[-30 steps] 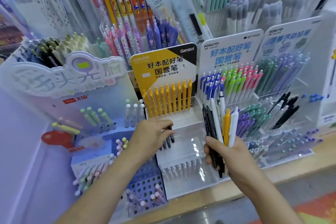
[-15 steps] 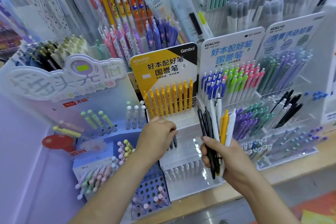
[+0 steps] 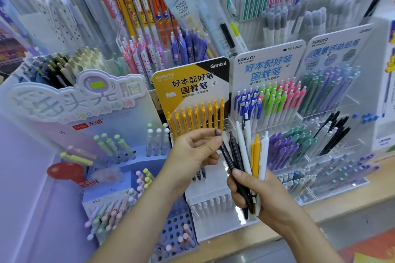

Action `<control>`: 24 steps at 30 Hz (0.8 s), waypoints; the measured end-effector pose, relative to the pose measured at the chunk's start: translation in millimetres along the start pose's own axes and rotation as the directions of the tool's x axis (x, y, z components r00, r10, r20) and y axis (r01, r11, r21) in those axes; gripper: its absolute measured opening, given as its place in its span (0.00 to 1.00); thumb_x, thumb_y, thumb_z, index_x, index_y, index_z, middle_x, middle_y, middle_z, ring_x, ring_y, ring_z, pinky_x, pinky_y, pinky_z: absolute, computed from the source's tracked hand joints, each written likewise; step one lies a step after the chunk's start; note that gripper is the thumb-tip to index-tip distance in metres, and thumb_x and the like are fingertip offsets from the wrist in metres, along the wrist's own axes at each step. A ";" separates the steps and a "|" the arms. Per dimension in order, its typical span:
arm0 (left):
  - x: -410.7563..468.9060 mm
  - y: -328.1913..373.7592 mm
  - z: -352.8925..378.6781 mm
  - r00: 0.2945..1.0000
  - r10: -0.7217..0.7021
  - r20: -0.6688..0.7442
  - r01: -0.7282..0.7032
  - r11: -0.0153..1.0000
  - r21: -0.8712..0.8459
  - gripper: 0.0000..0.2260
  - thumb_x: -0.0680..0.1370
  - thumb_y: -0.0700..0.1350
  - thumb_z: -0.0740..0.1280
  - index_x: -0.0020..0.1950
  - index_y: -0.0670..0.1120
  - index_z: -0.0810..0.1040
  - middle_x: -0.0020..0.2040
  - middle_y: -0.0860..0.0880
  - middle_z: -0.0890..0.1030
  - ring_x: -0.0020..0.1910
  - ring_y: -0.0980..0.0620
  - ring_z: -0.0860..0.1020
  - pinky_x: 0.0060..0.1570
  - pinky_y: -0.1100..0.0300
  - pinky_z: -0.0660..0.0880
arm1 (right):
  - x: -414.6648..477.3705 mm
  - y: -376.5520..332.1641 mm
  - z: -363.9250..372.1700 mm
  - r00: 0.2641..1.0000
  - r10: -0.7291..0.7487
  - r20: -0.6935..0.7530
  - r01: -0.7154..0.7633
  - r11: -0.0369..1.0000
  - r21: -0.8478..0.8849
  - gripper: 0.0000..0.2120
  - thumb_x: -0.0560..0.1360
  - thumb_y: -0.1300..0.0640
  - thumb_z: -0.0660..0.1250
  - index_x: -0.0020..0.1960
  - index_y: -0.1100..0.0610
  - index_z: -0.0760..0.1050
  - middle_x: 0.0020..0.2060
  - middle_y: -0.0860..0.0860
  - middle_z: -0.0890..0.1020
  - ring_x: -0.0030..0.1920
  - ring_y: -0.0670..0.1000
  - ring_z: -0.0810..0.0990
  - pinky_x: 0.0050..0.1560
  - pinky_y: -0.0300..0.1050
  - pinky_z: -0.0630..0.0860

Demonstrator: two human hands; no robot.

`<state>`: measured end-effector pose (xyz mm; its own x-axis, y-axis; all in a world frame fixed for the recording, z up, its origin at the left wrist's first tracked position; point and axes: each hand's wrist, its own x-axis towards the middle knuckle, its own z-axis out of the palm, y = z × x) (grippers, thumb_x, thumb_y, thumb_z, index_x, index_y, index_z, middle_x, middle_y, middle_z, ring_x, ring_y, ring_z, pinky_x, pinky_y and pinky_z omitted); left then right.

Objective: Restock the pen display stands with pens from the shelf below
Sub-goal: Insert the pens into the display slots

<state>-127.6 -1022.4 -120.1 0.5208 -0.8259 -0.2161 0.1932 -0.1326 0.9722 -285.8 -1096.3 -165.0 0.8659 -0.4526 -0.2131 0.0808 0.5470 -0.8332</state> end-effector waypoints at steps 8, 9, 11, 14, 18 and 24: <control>5.2 24.0 -27.9 0.939 0.254 -0.233 -0.245 0.967 0.067 0.06 0.68 0.39 0.74 0.44 0.43 0.82 0.36 0.47 0.84 0.35 0.52 0.81 0.37 0.62 0.79 | -0.2 -1.2 -15.7 0.888 -0.122 -0.443 0.064 0.988 -0.143 0.10 0.76 0.58 0.69 0.39 0.60 0.72 0.29 0.57 0.72 0.24 0.51 0.67 0.25 0.42 0.64; 6.1 23.1 -30.7 0.927 0.304 -0.219 -0.266 0.945 0.189 0.06 0.69 0.37 0.75 0.44 0.45 0.82 0.36 0.49 0.84 0.35 0.52 0.82 0.39 0.63 0.79 | -1.4 -2.5 -20.6 0.862 -0.127 -0.491 0.069 0.989 -0.134 0.10 0.77 0.59 0.68 0.40 0.61 0.71 0.29 0.56 0.72 0.24 0.50 0.67 0.24 0.42 0.64; 6.9 15.3 -30.1 0.915 0.368 -0.167 -0.269 0.863 0.428 0.08 0.70 0.38 0.76 0.43 0.50 0.83 0.37 0.53 0.84 0.37 0.55 0.81 0.42 0.64 0.79 | -4.2 -5.8 -26.3 0.847 -0.126 -0.516 0.058 0.988 -0.146 0.09 0.78 0.58 0.68 0.42 0.62 0.72 0.29 0.55 0.71 0.25 0.50 0.67 0.25 0.42 0.64; 8.0 -0.6 -25.0 0.905 0.408 -0.118 -0.275 0.776 0.568 0.11 0.71 0.42 0.75 0.47 0.57 0.82 0.36 0.59 0.81 0.38 0.61 0.80 0.43 0.70 0.76 | -6.3 -6.1 -27.9 0.857 -0.129 -0.498 0.047 0.984 -0.174 0.10 0.78 0.58 0.68 0.41 0.62 0.72 0.30 0.56 0.71 0.25 0.51 0.67 0.25 0.42 0.65; 13.7 -13.8 -22.8 0.889 0.453 -0.072 -0.288 0.674 0.680 0.10 0.72 0.44 0.75 0.48 0.58 0.81 0.38 0.60 0.81 0.40 0.65 0.79 0.45 0.72 0.76 | -8.3 -0.8 -26.4 0.873 -0.112 -0.476 0.047 0.988 -0.146 0.09 0.77 0.60 0.67 0.41 0.62 0.72 0.29 0.55 0.71 0.25 0.51 0.67 0.25 0.43 0.64; 22.2 -32.1 -24.4 0.877 0.481 0.009 -0.304 0.539 0.786 0.08 0.72 0.44 0.75 0.50 0.49 0.82 0.40 0.57 0.82 0.41 0.63 0.80 0.49 0.66 0.77 | -11.4 4.8 -26.7 0.874 -0.085 -0.479 0.057 0.996 -0.073 0.06 0.77 0.61 0.67 0.46 0.61 0.70 0.28 0.54 0.71 0.25 0.51 0.66 0.25 0.41 0.64</control>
<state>-102.0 -1023.1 -158.4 0.5419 -0.7928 0.2788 -0.7076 -0.2514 0.6604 -308.4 -1107.4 -180.2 0.5130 -0.7795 -0.3595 0.0938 0.4672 -0.8791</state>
